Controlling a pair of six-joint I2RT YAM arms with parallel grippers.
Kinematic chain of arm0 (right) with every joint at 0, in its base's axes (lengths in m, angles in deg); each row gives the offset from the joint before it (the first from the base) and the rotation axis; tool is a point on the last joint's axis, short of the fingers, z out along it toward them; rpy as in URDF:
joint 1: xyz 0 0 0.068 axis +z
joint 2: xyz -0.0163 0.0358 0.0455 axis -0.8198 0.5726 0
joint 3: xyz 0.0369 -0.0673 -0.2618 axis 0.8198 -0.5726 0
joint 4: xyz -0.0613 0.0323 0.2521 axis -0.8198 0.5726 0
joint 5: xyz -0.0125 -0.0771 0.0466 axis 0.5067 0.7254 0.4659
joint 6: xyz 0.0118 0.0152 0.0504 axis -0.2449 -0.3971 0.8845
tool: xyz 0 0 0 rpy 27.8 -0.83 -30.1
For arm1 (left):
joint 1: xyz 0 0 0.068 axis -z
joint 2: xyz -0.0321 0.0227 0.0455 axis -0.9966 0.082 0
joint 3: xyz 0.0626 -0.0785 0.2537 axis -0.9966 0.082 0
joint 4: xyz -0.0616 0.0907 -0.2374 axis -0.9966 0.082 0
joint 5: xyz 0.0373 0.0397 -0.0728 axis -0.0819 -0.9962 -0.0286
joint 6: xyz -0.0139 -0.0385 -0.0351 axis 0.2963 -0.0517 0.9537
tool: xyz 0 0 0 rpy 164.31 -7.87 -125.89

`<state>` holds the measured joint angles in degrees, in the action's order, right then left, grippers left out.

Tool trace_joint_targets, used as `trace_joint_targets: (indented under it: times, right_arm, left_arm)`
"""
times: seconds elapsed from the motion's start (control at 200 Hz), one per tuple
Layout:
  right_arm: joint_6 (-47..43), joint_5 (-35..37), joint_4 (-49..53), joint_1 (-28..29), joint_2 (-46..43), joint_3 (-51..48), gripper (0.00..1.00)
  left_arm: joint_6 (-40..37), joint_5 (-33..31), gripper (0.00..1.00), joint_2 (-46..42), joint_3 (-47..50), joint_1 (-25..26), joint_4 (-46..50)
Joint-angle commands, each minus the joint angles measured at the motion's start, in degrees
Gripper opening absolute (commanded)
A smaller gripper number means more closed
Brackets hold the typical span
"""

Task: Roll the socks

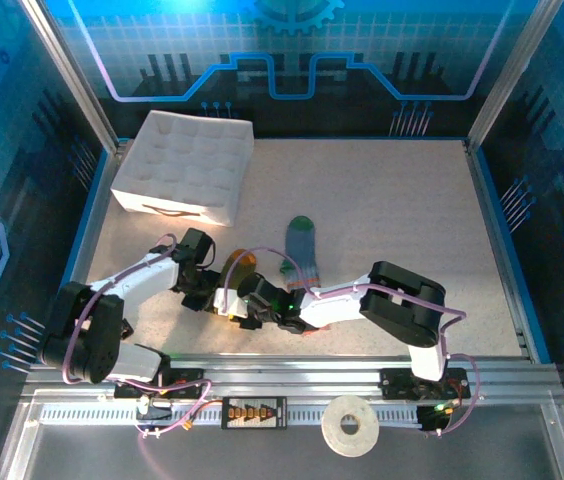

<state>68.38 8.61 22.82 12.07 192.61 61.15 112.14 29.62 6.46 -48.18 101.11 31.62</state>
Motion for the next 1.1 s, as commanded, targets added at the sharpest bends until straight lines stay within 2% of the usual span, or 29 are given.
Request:
trace_joint_targets:
  times: [0.0,0.145,0.28,0.44,0.545,0.67,0.775,0.941,1.091]
  right_arm:
    - [1.1,2.7,0.9,-0.2,2.9,2.3,0.24]
    - [5.9,0.2,7.0,-2.2,4.0,2.8,0.13]
    - [11.0,-8.9,9.8,-5.5,3.9,1.1,0.06]
    - [15.8,-19.5,11.5,-9.2,4.5,-0.7,0.04]
    - [18.9,-24.4,11.9,-11.9,5.7,-1.0,0.04]
    - [21.5,-29.0,14.0,-14.6,7.4,0.6,0.04]
    - [22.2,-31.7,17.3,-16.0,9.0,3.2,0.04]
    - [24.4,-34.9,21.9,-17.9,11.4,7.5,0.03]
    - [26.3,-37.1,24.9,-19.1,13.7,10.3,0.03]
  left_arm:
    - [0.8,-2.1,0.18,3.2,3.9,1.1,7.8]
    - [1.2,-1.6,0.29,-0.7,3.2,1.0,8.6]
    - [2.2,-0.2,0.47,-5.2,2.7,0.8,9.0]
    - [1.2,0.0,0.66,-10.6,0.7,-0.2,6.7]
    - [-2.9,-0.3,0.78,-10.5,-2.9,-0.9,8.3]
    - [-6.8,-0.8,0.79,-10.2,-4.9,-1.6,10.8]
    - [-7.3,-1.2,0.73,-10.8,-4.2,-1.7,10.6]
    - [-5.2,0.6,0.69,-11.7,-0.5,-1.6,1.2]
    - [-4.8,1.2,0.66,-9.1,1.0,-1.4,-3.8]
